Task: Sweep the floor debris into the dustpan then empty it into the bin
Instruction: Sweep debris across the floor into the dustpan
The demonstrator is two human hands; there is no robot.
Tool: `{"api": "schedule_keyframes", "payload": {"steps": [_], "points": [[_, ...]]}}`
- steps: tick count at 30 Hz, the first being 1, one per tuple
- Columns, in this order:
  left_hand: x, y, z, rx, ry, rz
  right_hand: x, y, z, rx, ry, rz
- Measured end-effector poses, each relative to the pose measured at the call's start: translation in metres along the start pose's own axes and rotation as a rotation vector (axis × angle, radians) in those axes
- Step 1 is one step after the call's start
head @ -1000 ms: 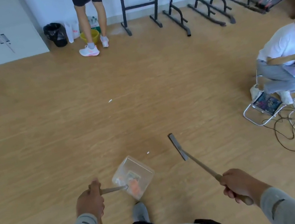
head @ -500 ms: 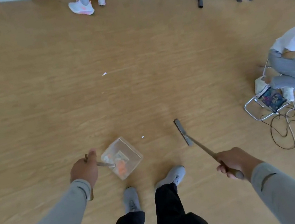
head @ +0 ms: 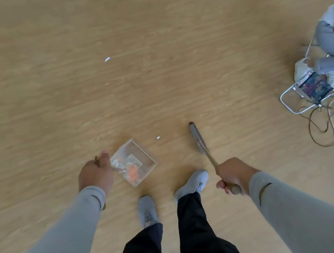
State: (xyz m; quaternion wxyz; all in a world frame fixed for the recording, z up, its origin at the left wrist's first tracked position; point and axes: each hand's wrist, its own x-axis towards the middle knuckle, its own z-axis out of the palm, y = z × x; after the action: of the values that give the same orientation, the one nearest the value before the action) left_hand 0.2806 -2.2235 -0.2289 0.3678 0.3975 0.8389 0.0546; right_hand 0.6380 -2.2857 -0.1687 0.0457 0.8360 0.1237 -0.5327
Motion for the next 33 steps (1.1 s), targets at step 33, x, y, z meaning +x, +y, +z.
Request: {"api": "schedule_keyframes", "payload": {"steps": [33], "points": [[0.003,0.003,-0.002,-0.034,-0.001,0.024,-0.052,0.006,0.001,-0.198,-0.231,-0.211]]}}
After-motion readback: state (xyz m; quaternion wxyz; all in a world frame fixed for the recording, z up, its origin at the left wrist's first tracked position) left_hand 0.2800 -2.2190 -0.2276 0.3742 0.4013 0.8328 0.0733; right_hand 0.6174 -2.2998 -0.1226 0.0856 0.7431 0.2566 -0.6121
